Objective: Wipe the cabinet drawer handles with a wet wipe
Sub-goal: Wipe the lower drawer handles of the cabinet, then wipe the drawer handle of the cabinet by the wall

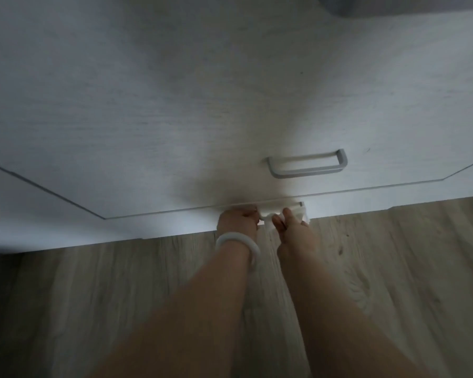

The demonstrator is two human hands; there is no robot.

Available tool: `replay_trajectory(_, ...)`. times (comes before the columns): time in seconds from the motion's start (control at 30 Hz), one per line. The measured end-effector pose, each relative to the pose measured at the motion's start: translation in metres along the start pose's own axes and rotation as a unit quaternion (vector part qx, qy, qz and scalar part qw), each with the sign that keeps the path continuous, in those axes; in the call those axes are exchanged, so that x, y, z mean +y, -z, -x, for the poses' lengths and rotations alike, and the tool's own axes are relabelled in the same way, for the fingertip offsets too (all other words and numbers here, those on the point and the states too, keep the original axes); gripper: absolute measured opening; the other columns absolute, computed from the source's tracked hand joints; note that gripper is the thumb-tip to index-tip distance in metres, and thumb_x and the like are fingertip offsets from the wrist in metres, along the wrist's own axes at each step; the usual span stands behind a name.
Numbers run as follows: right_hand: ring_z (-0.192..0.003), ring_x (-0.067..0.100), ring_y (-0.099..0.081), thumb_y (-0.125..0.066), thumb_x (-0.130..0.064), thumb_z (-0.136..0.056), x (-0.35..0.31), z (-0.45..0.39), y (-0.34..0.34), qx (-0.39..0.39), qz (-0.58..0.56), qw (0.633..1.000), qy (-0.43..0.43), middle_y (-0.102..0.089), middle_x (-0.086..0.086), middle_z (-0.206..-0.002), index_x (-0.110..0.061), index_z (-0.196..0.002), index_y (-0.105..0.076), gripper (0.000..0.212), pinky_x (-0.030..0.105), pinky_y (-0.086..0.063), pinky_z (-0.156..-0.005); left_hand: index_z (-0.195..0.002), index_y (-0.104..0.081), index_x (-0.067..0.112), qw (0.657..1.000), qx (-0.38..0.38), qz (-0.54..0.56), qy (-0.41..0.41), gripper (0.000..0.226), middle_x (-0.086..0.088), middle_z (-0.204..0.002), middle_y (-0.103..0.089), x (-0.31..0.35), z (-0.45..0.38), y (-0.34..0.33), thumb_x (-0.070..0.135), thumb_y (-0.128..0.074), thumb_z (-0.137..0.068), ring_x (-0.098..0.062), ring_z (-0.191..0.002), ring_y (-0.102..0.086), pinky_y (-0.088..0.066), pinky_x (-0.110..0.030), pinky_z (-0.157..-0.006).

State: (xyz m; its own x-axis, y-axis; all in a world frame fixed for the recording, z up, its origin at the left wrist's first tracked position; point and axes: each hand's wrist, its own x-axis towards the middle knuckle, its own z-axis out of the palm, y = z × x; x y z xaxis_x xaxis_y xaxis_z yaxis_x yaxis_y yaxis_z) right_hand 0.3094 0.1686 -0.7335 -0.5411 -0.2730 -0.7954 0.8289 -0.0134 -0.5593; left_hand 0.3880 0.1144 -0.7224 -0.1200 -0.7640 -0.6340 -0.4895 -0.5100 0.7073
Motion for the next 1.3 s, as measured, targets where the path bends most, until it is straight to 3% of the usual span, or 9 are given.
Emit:
replay_trajectory(0.07, -0.089, 0.008, -0.068, -0.054, -0.013, -0.097, -0.017, 0.008, 0.001, 0.066, -0.039, 0.996, -0.039, -0.066, 0.005, -0.115, -0.009, -0.134, -0.047, 0.038, 0.017, -0.048, -0.066, -0.061, -0.067, 0.007, 0.998, 0.014, -0.058, 0.012, 0.025, -0.018, -0.081, -0.073, 0.005, 0.009, 0.013, 0.017, -0.062, -0.084, -0.032, -0.082, -0.069, -0.055, -0.037, -0.082)
replay_trajectory(0.13, -0.116, 0.013, -0.057, -0.046, -0.014, -0.100, -0.028, 0.021, 0.010, 0.082, 0.226, 0.970, 0.021, -0.052, 0.005, -0.138, -0.017, -0.146, -0.033, 0.048, 0.020, -0.042, -0.071, -0.058, -0.067, 0.010, 0.998, 0.013, -0.069, 0.006, 0.027, -0.014, -0.072, -0.071, 0.005, 0.023, 0.030, 0.015, -0.063, -0.084, -0.029, -0.072, -0.066, -0.056, -0.038, -0.081)
replay_trajectory(0.17, -0.114, 0.014, -0.058, -0.046, -0.013, -0.100, -0.035, 0.028, 0.013, 0.075, 0.139, 0.987, -0.018, -0.050, 0.008, -0.141, -0.014, -0.146, -0.033, 0.048, 0.019, -0.044, -0.069, -0.063, -0.070, 0.008, 0.997, 0.010, -0.076, 0.000, 0.024, -0.014, -0.073, -0.071, 0.004, 0.032, 0.038, 0.015, -0.063, -0.085, -0.028, -0.071, -0.065, -0.057, -0.038, -0.081)
replay_trajectory(0.27, -0.085, 0.017, -0.066, -0.058, -0.003, -0.093, -0.046, 0.059, 0.026, -0.003, 0.083, 0.997, -0.010, -0.061, 0.019, -0.118, 0.004, -0.126, -0.053, 0.034, 0.021, -0.059, -0.066, -0.078, -0.073, 0.005, 0.997, 0.004, -0.079, 0.003, 0.017, -0.017, -0.083, -0.073, -0.001, 0.065, 0.061, 0.015, -0.064, -0.088, -0.028, -0.076, -0.066, -0.057, -0.034, -0.081)
replay_trajectory(0.47, -0.087, 0.022, -0.066, -0.062, -0.011, -0.092, -0.069, 0.175, 0.037, -0.103, 0.212, 0.972, -0.029, -0.064, 0.015, -0.103, -0.001, -0.112, -0.061, 0.023, 0.026, -0.060, -0.071, -0.077, -0.071, 0.022, 0.997, -0.042, 0.026, 0.055, 0.011, -0.004, -0.077, -0.071, 0.010, 0.149, 0.091, 0.015, -0.072, -0.086, -0.020, -0.073, -0.065, -0.057, -0.042, -0.088)
replay_trajectory(0.8, -0.088, 0.024, -0.070, -0.058, -0.011, -0.092, -0.129, 0.359, 0.017, -0.258, 0.333, 0.907, 0.008, -0.073, 0.008, -0.096, -0.010, -0.107, -0.066, 0.017, 0.034, -0.056, -0.075, -0.116, -0.065, 0.003, 0.960, -0.142, 0.231, 0.071, 0.029, -0.011, -0.106, -0.073, 0.104, 0.312, 0.184, 0.021, -0.061, -0.094, -0.025, -0.097, -0.071, -0.057, -0.029, -0.082)
replay_trajectory(1.0, -0.091, 0.027, -0.070, -0.064, -0.011, -0.088, -0.173, 0.449, -0.029, -0.340, 0.434, 0.834, 0.030, -0.073, 0.009, -0.095, -0.008, -0.104, -0.067, 0.016, 0.040, -0.056, -0.082, -0.120, -0.062, 0.001, 0.942, -0.097, 0.309, 0.082, 0.035, -0.014, -0.107, -0.072, 0.164, 0.389, 0.238, 0.024, -0.058, -0.095, -0.029, -0.098, -0.070, -0.057, -0.035, -0.087)
replay_trajectory(1.13, -0.086, 0.021, -0.070, -0.067, -0.013, -0.087, -0.196, 0.519, -0.074, -0.401, 0.539, 0.736, 0.088, -0.072, 0.005, -0.096, -0.014, -0.107, -0.063, 0.021, 0.039, -0.059, -0.077, -0.120, -0.063, -0.001, 0.925, -0.053, 0.373, 0.051, 0.051, -0.020, -0.116, -0.068, 0.199, 0.441, 0.289, 0.032, -0.069, -0.081, -0.038, -0.109, -0.065, -0.050, -0.051, -0.100)
replay_trajectory(1.3, -0.078, 0.019, -0.068, -0.066, -0.012, -0.088, -0.191, 0.601, -0.122, -0.462, 0.543, 0.687, 0.140, -0.071, 0.006, -0.087, -0.011, -0.096, -0.067, 0.008, 0.019, -0.052, -0.058, -0.110, -0.066, -0.001, 0.912, 0.038, 0.408, 0.002, 0.049, -0.017, -0.105, -0.072, 0.227, 0.486, 0.354, 0.029, -0.071, -0.072, -0.034, -0.099, -0.069, -0.055, -0.049, -0.091)
